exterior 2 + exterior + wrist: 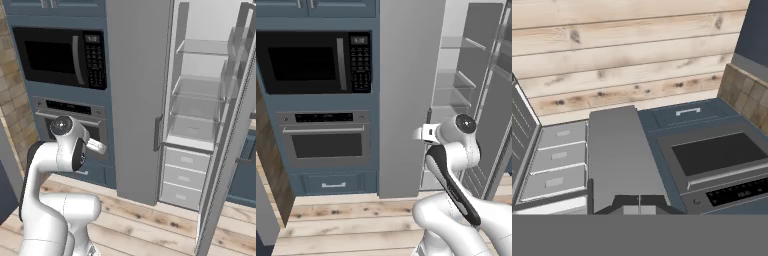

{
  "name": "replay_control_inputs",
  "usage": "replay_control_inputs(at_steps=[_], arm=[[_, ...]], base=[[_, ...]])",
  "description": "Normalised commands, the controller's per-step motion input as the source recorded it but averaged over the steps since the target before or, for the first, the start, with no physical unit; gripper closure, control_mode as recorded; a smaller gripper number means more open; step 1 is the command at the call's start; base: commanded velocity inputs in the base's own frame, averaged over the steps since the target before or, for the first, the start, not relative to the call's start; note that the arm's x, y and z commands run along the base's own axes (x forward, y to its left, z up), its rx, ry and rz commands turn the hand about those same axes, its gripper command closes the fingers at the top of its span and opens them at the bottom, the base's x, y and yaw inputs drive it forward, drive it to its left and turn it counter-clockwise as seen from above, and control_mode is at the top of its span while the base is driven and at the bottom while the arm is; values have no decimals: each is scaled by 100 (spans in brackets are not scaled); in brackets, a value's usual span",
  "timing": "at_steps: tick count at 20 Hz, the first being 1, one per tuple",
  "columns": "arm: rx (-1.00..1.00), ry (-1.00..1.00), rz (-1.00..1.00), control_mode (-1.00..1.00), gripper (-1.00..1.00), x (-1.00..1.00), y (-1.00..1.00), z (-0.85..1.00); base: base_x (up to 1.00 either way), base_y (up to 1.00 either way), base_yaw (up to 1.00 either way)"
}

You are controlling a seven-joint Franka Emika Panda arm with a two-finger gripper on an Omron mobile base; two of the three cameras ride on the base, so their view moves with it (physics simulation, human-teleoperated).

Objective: Place one of the steaks on the plate and the other in the bowl. Then place the bowl in the fridge.

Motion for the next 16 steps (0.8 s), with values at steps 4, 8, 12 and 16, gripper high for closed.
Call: replay_control_inputs(at_steps=[4,8,12,16], arm=[[0,0,0,100,100,0,0,0],[0,0,0,100,100,0,0,0],[0,0,0,100,100,0,0,0],[0,0,0,100,100,0,0,0]], base=[[-60,-9,38],[-68,-19,37],[-70,-27,35],[-72,-34,35]])
